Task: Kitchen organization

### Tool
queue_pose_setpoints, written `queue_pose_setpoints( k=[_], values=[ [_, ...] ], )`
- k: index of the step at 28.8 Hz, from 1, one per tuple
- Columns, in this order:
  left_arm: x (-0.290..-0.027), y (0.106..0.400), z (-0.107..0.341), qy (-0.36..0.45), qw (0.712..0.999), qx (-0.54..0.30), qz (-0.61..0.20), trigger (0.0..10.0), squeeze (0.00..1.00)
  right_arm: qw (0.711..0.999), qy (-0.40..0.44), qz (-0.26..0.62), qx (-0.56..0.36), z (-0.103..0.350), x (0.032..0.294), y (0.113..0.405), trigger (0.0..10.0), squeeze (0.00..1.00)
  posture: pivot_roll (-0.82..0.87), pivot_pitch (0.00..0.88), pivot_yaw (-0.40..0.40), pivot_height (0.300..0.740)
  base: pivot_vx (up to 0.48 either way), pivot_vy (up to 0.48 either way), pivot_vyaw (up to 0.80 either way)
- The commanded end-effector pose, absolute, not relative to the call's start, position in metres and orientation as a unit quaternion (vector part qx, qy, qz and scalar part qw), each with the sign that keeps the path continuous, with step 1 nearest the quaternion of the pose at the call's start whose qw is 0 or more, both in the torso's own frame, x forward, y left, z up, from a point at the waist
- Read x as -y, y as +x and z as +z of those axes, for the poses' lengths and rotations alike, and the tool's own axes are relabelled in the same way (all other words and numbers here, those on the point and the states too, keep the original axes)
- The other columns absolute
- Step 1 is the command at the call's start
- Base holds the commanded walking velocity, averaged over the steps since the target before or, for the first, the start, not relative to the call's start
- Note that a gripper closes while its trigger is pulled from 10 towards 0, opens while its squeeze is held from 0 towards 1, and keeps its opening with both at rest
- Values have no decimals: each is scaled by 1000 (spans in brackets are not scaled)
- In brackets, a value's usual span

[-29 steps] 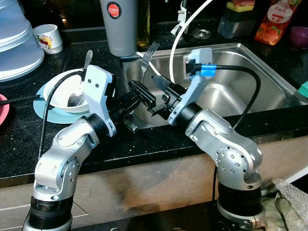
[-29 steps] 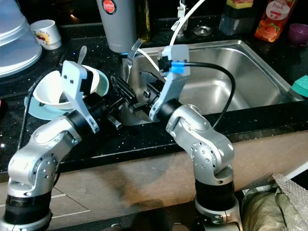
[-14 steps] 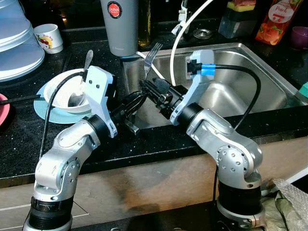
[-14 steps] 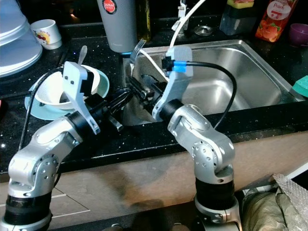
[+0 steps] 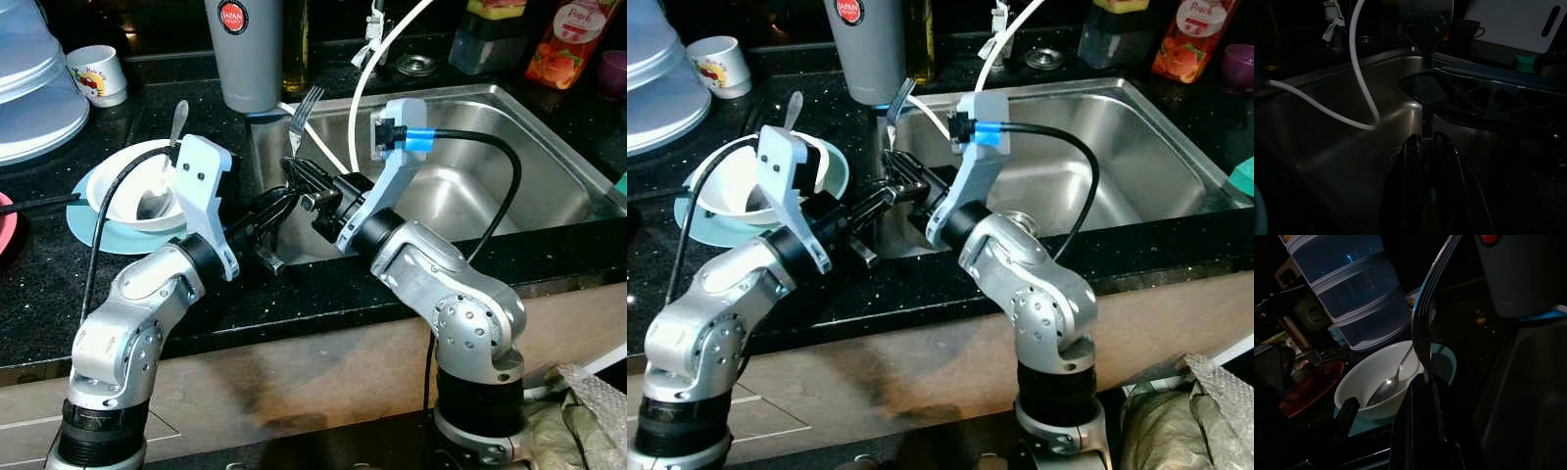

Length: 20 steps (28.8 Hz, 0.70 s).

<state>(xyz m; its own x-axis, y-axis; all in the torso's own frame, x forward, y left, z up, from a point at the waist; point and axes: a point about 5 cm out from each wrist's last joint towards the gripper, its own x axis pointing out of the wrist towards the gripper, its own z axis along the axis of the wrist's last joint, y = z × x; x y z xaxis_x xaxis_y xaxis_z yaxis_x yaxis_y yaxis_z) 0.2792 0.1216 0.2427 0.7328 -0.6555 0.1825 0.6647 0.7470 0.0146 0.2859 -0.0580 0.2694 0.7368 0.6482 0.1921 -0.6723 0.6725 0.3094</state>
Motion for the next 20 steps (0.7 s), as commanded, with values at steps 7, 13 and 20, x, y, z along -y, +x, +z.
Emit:
queue_pose_setpoints(
  k=[7,13,20],
  values=[
    [-120,277,246,-18,925,99,-366,0,0,924,199,324,37,269,70,293,0,0,12,91,31,740,0,0,0],
    [-124,281,248,-21,932,106,-347,10000,1000,929,213,297,58,276,79,298,0,0,12,89,28,740,0,0,0],
    [-135,286,249,-17,947,109,-301,10000,0,944,237,196,119,292,116,317,0,0,13,96,23,740,0,0,0]
  ],
)
